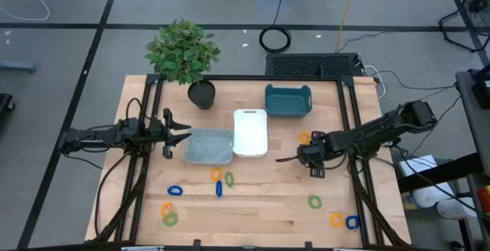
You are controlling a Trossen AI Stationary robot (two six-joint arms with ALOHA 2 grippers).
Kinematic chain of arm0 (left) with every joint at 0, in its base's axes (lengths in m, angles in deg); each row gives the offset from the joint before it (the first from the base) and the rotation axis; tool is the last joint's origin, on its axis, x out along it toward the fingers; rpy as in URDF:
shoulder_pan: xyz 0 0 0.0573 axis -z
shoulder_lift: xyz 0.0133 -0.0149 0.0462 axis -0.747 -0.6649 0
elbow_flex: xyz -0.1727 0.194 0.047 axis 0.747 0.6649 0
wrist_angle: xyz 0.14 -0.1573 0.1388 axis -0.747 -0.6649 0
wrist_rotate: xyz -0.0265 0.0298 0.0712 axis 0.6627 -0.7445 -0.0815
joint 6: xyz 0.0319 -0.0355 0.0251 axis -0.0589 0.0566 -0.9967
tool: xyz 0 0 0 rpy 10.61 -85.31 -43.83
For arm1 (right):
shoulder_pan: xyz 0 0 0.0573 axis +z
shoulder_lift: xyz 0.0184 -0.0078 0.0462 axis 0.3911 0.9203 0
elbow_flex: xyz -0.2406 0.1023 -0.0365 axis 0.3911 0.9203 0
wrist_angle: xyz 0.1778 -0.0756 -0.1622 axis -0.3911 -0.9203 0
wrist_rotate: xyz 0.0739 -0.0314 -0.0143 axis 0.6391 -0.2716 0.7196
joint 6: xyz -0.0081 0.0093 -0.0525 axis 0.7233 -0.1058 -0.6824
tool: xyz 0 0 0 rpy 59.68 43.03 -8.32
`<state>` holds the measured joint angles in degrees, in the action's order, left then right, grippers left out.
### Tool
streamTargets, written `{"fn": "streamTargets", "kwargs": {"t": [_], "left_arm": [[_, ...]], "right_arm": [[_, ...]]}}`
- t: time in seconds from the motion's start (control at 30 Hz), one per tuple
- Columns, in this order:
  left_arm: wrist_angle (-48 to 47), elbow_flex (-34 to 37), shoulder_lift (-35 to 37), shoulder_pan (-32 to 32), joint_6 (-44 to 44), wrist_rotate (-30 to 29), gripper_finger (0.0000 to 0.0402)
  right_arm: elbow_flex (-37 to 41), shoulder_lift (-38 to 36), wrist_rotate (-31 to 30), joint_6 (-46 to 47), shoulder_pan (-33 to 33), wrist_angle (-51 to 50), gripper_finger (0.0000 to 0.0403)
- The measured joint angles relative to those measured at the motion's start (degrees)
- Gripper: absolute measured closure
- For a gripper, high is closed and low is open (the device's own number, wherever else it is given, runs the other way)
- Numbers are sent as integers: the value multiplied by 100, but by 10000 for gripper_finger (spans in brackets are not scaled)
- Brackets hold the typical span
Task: Sort spring keychains
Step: Put the green spring keychain into the blue bin
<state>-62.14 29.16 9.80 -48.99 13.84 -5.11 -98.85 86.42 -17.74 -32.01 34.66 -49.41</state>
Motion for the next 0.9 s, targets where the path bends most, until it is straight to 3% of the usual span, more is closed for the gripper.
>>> {"fn": "streamTargets", "kwargs": {"t": [0.4, 0.9], "left_arm": [[-1, 0, -1, 0, -1, 0, 270], [-1, 0, -2, 0, -1, 0, 270]], "right_arm": [[8, 25, 184, 168, 4, 82, 387], [4, -15, 173, 391, 4, 231, 400]]}}
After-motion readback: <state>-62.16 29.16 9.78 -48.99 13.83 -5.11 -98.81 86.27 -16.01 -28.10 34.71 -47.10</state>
